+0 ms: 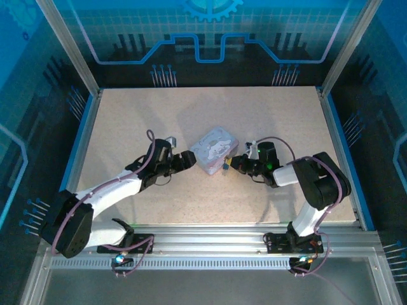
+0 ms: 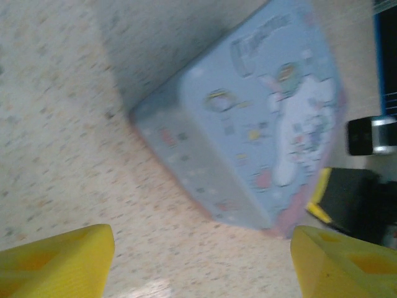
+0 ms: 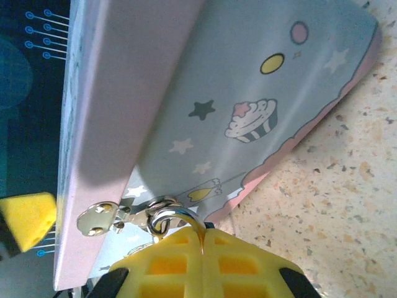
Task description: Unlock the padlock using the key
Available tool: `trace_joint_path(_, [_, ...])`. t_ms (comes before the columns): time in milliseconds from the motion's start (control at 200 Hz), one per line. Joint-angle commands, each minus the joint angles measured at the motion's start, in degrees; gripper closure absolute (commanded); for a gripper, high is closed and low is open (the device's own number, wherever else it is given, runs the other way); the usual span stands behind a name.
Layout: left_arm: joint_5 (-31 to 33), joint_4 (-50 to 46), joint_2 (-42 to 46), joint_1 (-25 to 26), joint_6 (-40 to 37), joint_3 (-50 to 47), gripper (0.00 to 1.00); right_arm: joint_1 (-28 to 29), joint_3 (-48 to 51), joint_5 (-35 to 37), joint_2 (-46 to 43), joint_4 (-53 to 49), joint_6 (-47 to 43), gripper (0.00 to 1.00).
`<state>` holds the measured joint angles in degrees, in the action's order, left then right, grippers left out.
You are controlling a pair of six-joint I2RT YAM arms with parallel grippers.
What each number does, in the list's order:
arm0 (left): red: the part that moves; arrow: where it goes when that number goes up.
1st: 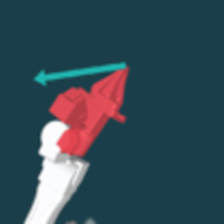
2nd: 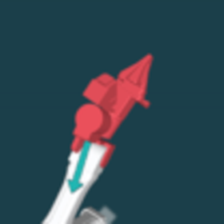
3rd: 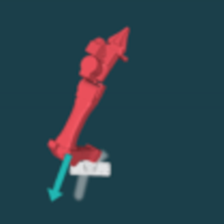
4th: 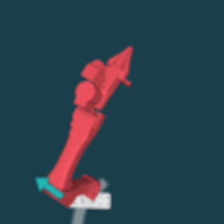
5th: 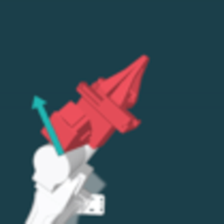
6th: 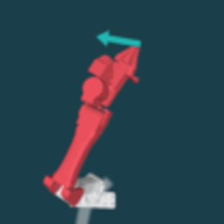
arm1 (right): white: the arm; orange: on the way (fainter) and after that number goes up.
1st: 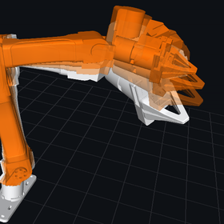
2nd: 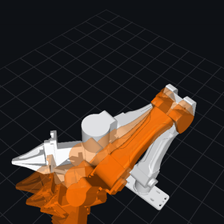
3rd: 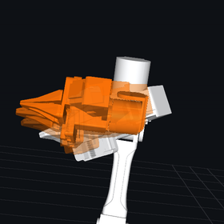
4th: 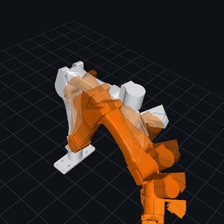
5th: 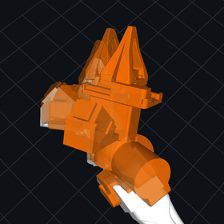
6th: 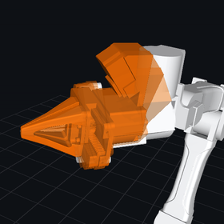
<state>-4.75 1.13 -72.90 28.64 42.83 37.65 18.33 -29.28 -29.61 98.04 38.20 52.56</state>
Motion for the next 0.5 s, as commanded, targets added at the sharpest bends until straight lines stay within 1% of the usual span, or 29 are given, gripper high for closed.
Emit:
trace_joint_path(0, [1.4,-3.5,-0.2,2.4,-3.9,5.8,0.24,0.7,0.3,1.0,-1.7,-0.4,1.3,1.0])
trace_joint_path(130, [1.7,-4.6,-5.6,5.5,-6.9,13.3,0.23,1.1,-0.7,0.6,-1.0,-1.6,1.0,1.0])
trace_joint_path(265, [0.0,-2.5,-12.0,7.2,-7.1,18.7,0.23,1.8,-0.5,1.0,-0.4,-1.7,1.1,1.0])
trace_joint_path(420, [-2.7,-1.1,-20.0,8.5,-7.0,23.6,0.23,2.3,-0.4,1.4,-0.1,-1.6,0.9,1.0])
trace_joint_path(495, [-2.3,-0.2,-22.6,9.1,-7.3,24.6,0.23,2.3,-0.3,1.6,-0.2,-1.5,0.9,1.0])
